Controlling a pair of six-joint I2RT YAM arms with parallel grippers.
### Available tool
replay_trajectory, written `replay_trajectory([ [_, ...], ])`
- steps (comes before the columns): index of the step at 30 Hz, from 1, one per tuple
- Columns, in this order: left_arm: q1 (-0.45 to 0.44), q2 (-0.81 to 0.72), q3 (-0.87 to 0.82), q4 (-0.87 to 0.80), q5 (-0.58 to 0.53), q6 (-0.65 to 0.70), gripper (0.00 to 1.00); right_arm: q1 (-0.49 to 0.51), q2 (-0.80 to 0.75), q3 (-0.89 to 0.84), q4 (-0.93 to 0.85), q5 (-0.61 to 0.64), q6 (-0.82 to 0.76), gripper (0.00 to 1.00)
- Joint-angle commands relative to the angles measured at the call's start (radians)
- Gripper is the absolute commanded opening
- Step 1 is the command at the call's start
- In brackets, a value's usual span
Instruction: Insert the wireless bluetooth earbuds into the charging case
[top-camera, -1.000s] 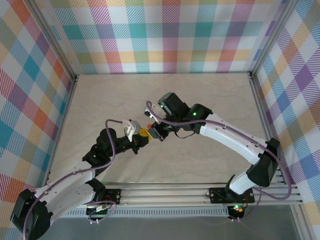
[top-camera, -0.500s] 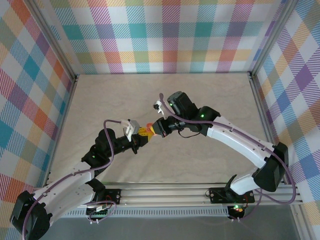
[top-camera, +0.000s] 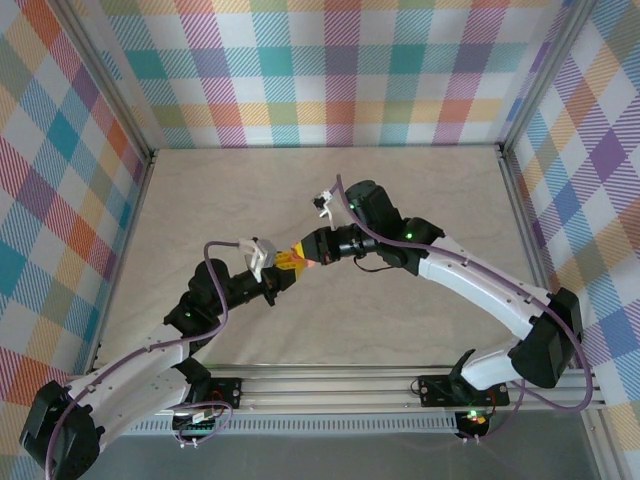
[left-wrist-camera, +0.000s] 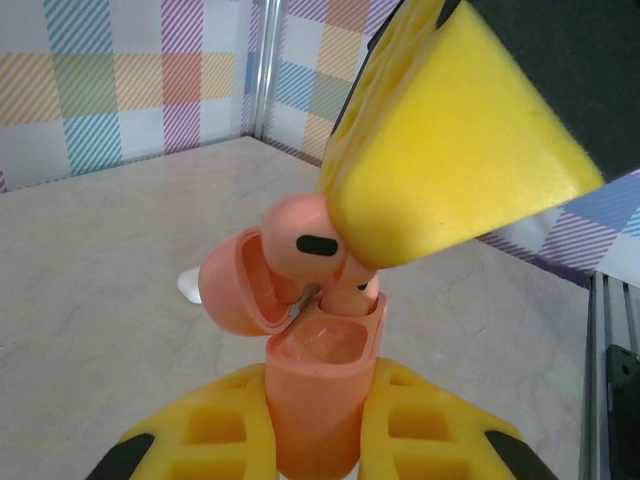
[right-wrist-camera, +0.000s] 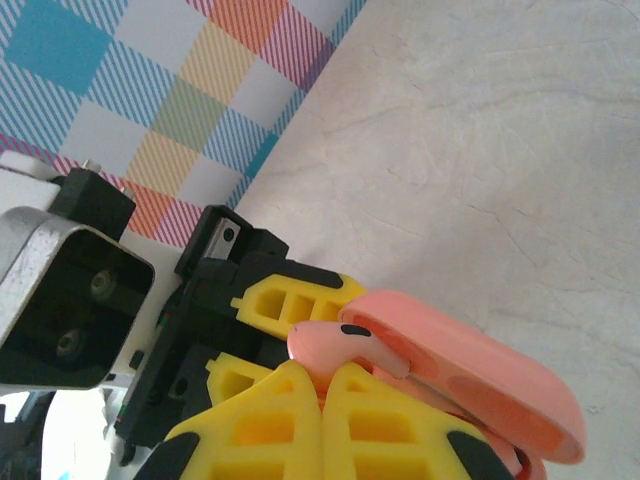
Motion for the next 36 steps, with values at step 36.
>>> replay_trajectory([
  [36,-0.009,-0.045,-0.094,0.210,-0.174,-0.010,0.00,-0.001,-0.034,-0.185,0.447,-0.029,0.398,0.06],
])
